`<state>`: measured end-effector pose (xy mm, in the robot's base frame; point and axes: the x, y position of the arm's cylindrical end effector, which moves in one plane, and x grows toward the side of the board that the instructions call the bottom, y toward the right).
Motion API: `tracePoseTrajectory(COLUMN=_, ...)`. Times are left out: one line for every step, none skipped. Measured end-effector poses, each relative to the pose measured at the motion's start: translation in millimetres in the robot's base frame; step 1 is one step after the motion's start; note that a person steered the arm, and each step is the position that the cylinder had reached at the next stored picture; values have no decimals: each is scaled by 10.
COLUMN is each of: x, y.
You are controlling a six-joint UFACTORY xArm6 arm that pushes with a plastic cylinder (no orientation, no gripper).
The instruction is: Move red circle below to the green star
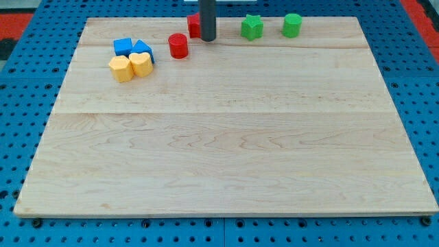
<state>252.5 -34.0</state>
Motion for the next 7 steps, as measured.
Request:
tracePoseTrajectory(x=-152, y=-437)
tracePoseTrajectory(x=-111, y=-905)
tracePoseTrajectory(x=289, y=-919)
tracePoseTrajectory(x=420, y=-2)
tracePoseTrajectory(x=420, y=365)
tracePoseTrajectory(x=159, y=-323)
tracePoseTrajectory(x=88, y=167)
